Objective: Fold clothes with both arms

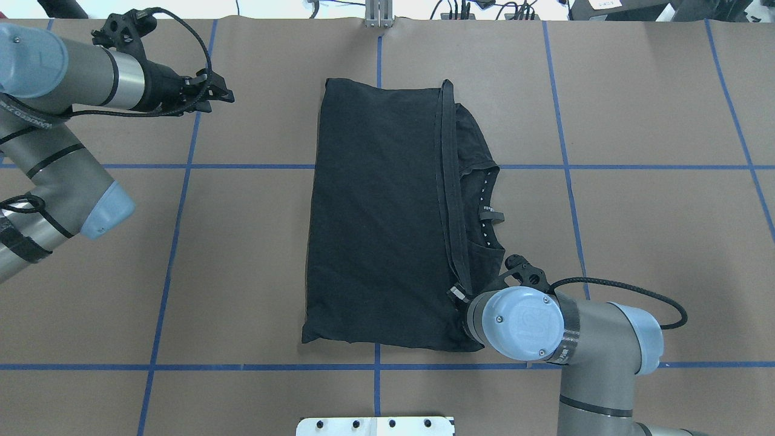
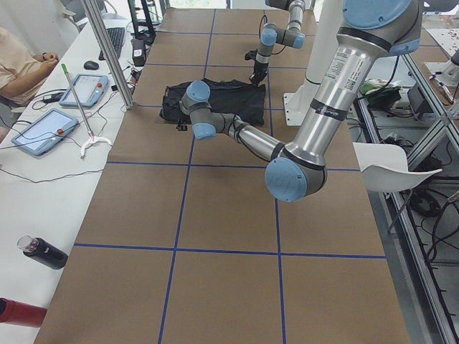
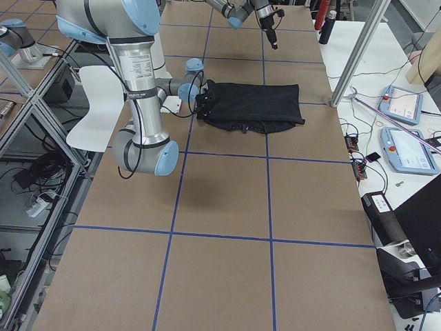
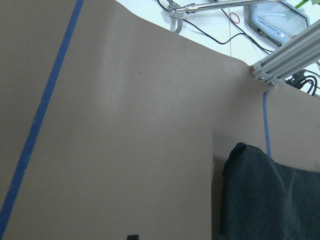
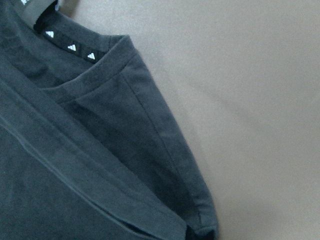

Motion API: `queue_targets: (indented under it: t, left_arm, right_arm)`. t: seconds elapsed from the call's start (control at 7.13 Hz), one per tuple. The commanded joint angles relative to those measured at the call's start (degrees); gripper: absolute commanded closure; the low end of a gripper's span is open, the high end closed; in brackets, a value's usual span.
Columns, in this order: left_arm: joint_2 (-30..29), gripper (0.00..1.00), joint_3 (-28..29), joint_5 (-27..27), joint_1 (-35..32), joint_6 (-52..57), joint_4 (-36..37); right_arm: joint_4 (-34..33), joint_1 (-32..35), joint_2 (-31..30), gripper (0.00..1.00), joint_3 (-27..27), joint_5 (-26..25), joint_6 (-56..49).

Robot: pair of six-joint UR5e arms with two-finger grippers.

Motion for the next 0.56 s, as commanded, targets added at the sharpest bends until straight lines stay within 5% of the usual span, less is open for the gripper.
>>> queue_targets:
  t: [0.0,0.42]
  left_arm:
    - [0.0,0.41,-0.1,-0.1,0.0,-0.1,0.0]
    - [0.1,0.41,-1.8,-0.1,0.1,-3.6,0.0]
  right_arm:
    - [-0.1,1.9,0.2,1.0,1.2,1.3,-0.5]
    - [-0.7,2.2,-0.3,1.0,2.3,3.8,-0.8]
